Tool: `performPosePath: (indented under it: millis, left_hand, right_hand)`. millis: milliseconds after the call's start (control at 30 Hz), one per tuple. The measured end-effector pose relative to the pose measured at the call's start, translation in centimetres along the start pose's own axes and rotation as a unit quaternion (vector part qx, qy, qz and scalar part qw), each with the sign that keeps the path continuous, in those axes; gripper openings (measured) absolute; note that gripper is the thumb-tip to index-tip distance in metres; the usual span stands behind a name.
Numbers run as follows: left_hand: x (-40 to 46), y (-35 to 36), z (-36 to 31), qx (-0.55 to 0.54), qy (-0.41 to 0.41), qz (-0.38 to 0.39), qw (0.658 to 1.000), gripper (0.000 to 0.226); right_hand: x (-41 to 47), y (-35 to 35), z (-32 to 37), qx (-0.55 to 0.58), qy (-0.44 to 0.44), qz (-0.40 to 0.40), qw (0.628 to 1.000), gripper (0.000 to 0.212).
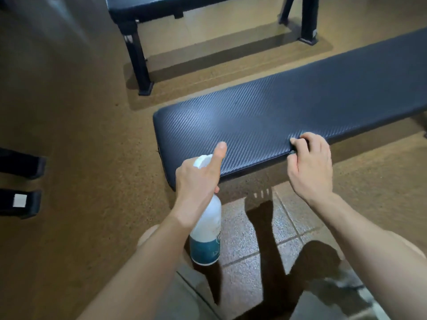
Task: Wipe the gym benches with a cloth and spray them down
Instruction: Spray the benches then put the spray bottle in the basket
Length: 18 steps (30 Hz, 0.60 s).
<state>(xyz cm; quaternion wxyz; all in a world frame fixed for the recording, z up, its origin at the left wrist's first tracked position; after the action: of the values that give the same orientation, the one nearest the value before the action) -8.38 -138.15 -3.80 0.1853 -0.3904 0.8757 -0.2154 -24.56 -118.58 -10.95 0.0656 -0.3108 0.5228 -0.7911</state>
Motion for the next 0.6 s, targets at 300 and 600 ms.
performPosePath:
  millis: [300, 600]
  left_hand:
    - [0.3, 4.7, -3.7, -0.044, 0.041, 0.079, 0.995, 0.074]
    - [0.3, 10.8, -7.9, -0.211, -0.109, 0.075, 0.968, 0.059]
  right_hand:
    - [0.1, -3.4, 1.8, 0.151, 0.117, 0.07, 0.979, 0.038]
    - [-5.6, -3.9, 3.2, 0.482, 0.146, 0.373, 0.779, 0.073]
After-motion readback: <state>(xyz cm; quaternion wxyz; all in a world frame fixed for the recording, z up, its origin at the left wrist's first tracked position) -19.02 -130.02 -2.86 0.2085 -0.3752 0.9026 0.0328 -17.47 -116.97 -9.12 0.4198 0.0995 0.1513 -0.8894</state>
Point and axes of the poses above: each hand's wrist, its own x-axis towards the middle knuckle, its own y-axis out of the palm, z = x × y, the point moved 2 cm from there along x, towards the middle knuckle, and after that the axes turned 3 degrees about -x, right-handed, at the moved point
